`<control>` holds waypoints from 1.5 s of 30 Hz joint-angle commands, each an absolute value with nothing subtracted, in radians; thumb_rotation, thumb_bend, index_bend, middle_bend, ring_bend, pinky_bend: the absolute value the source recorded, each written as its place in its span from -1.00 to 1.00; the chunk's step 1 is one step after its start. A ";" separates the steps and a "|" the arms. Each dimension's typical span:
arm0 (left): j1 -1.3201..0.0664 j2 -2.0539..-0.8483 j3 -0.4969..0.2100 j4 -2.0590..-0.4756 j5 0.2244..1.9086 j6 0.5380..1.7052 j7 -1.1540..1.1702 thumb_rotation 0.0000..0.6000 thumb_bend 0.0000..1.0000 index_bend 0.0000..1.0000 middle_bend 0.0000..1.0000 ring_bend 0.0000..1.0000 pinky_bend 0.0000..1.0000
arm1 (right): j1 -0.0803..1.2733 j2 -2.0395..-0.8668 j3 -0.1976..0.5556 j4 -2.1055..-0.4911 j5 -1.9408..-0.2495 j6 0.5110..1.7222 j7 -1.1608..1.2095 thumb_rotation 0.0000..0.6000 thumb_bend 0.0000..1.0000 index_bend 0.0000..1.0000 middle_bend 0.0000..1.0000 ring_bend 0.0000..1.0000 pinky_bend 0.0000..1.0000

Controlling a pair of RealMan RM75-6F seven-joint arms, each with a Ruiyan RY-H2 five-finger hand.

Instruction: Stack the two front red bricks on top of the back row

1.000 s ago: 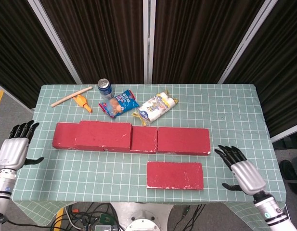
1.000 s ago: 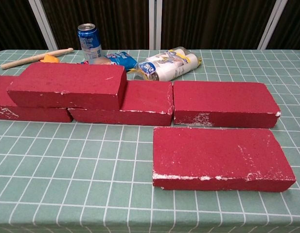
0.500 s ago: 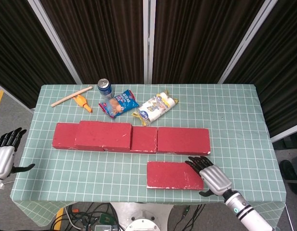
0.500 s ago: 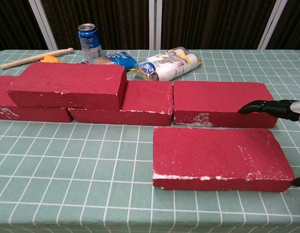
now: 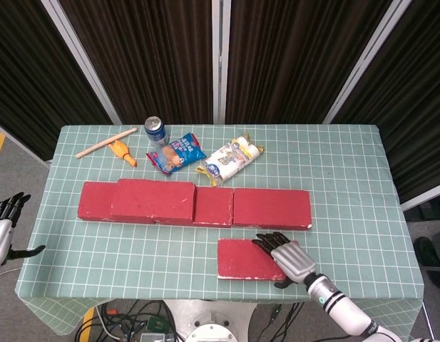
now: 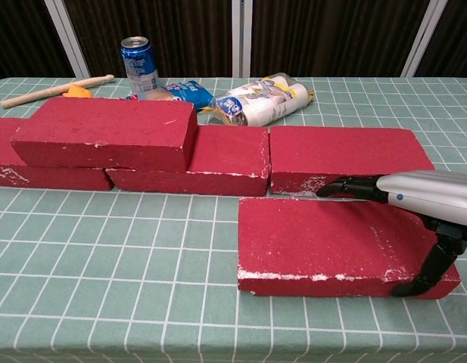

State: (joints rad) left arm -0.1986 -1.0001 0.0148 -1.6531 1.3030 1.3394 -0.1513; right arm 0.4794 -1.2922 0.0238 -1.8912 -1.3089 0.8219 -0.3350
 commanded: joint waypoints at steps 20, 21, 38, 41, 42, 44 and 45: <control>-0.176 -1.008 -0.014 -1.632 1.305 1.292 -0.171 1.00 -0.98 -0.89 -1.00 -1.00 -1.00 | 0.531 -1.349 0.009 -1.833 -1.267 0.833 -0.268 1.00 -0.91 -1.00 -0.50 -0.64 -0.38; -0.176 -1.009 -0.016 -1.632 1.306 1.291 -0.172 1.00 -0.98 -0.89 -1.00 -1.00 -1.00 | 0.529 -1.347 0.007 -1.834 -1.276 0.839 -0.262 1.00 -0.91 -1.00 -0.49 -0.62 -0.35; -0.148 -0.999 -0.032 -1.642 1.354 1.329 -0.219 1.00 -0.98 -0.89 -1.00 -1.00 -1.00 | 0.655 -1.185 0.192 -1.842 -1.318 0.862 -0.194 1.00 -0.90 -0.98 -0.47 -0.59 -0.40; -0.144 -1.005 -0.038 -1.635 1.365 1.344 -0.229 1.00 -0.98 -0.89 -1.00 -1.00 -1.00 | 0.707 -1.193 0.220 -1.788 -1.278 0.811 -0.187 1.00 -0.90 -0.98 -0.47 -0.59 -0.40; -0.142 -1.008 -0.040 -1.632 1.368 1.349 -0.232 1.00 -0.98 -0.89 -1.00 -1.00 -1.00 | 0.725 -1.199 0.227 -1.766 -1.266 0.791 -0.184 1.00 -0.90 -0.98 -0.47 -0.59 -0.41; -0.140 -1.014 -0.043 -1.627 1.373 1.356 -0.236 1.00 -0.98 -0.89 -1.00 -1.00 -1.00 | 0.750 -1.212 0.232 -1.731 -1.257 0.769 -0.181 1.00 -0.90 -0.98 -0.47 -0.59 -0.41; -0.139 -1.017 -0.044 -1.623 1.375 1.360 -0.237 1.00 -0.98 -0.89 -1.00 -1.00 -1.00 | 0.764 -1.222 0.232 -1.710 -1.253 0.755 -0.178 1.00 -0.90 -0.98 -0.47 -0.59 -0.41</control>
